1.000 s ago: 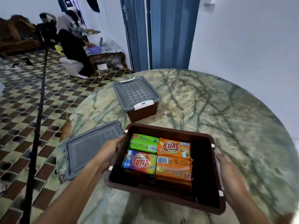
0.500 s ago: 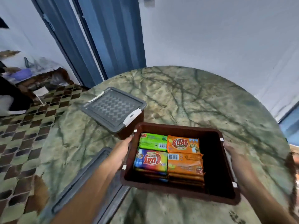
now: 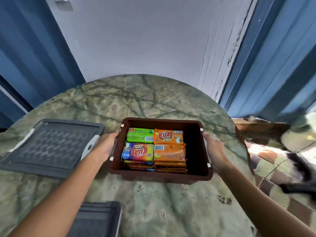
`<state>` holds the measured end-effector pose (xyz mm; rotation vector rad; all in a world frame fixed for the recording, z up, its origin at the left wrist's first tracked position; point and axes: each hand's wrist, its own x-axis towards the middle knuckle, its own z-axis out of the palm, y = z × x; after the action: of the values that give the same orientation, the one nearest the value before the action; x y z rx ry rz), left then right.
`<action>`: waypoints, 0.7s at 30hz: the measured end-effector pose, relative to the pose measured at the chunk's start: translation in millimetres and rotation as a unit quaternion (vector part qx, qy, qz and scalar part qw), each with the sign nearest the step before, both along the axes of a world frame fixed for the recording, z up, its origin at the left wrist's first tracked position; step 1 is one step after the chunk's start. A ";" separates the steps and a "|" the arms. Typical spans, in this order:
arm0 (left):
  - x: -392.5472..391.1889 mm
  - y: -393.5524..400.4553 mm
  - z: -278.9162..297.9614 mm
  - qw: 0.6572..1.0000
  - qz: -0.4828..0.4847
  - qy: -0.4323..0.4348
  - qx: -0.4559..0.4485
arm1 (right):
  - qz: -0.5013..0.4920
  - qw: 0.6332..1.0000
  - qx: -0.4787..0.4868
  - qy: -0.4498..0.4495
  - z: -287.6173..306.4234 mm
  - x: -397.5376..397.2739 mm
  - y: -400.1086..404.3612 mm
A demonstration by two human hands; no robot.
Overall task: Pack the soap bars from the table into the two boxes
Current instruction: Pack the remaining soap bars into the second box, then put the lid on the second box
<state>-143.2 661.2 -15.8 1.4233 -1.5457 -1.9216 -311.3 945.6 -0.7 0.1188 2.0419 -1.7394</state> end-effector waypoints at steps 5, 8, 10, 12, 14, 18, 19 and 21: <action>-3.0 -2.2 -19.5 1.000 -0.016 -0.012 0.008 | -0.008 1.000 0.023 -0.012 -16.9 3.3 -12.3; 2.9 -0.2 -24.3 1.000 -0.015 -0.010 0.010 | -0.004 0.999 0.049 0.002 -24.9 0.6 -14.9; 5.5 1.2 -18.8 1.000 -0.021 -0.007 0.011 | 0.017 0.996 0.086 0.022 -31.3 -3.2 -13.1; 14.0 2.2 -12.7 0.999 -0.039 -0.019 0.002 | 0.050 0.985 0.155 0.064 -31.1 -5.2 -13.3; 22.6 5.7 -4.3 0.997 -0.062 -0.034 -0.018 | 0.084 0.954 0.253 0.138 -21.5 -4.5 -13.0; 62.3 13.6 23.3 0.992 -0.069 -0.073 -0.082 | 0.154 0.874 0.298 0.352 20.0 15.3 -37.8; 69.2 17.3 29.1 0.990 -0.073 -0.080 -0.093 | 0.179 0.854 0.287 0.396 30.6 22.5 -45.1; 106.2 23.0 41.4 0.989 -0.043 -0.097 -0.105 | 0.251 0.808 0.245 0.472 55.1 53.1 -73.8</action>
<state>-37.0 684.1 25.6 1.5101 -1.8639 -1.6467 -258.1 871.8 54.4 -1.2522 2.7715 -0.9280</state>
